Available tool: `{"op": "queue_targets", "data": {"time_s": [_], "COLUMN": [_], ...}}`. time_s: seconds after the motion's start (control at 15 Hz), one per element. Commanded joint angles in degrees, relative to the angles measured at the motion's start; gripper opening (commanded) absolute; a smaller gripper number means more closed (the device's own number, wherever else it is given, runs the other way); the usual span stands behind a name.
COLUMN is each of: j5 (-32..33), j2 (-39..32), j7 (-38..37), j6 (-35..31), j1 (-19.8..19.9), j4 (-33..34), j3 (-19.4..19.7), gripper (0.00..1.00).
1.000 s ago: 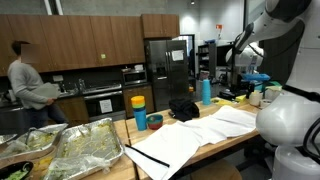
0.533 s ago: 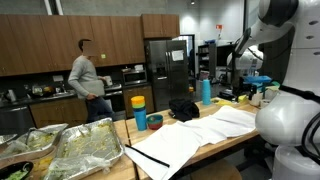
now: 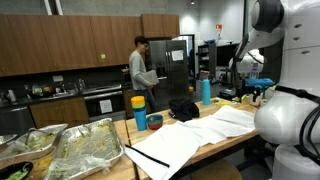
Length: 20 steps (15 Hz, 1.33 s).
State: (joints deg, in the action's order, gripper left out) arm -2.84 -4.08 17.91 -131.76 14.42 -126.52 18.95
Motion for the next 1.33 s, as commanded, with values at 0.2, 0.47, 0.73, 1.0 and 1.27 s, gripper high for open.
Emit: {"op": "queue_targets", "data": {"time_s": [0.2,0.47,0.73,1.0,1.27], "j5": [-0.08,-1.32,-3.75,-5.50,-6.42], "j2": [-5.89,-8.95,-11.82,-14.44,-16.94], "j7": [-5.84,-3.66,-1.27,0.50,0.90], "j6": [-0.32,-1.25,-0.17,-0.40,-0.33], "j1": [2.24,3.63,5.50,7.15,8.53], "j4": [4.02,5.44,7.89,9.59,11.78], "j3": [-0.79,-1.39,-2.55,-3.59,-4.42], "gripper": [1.00,1.00,1.00,1.00,1.00]}}
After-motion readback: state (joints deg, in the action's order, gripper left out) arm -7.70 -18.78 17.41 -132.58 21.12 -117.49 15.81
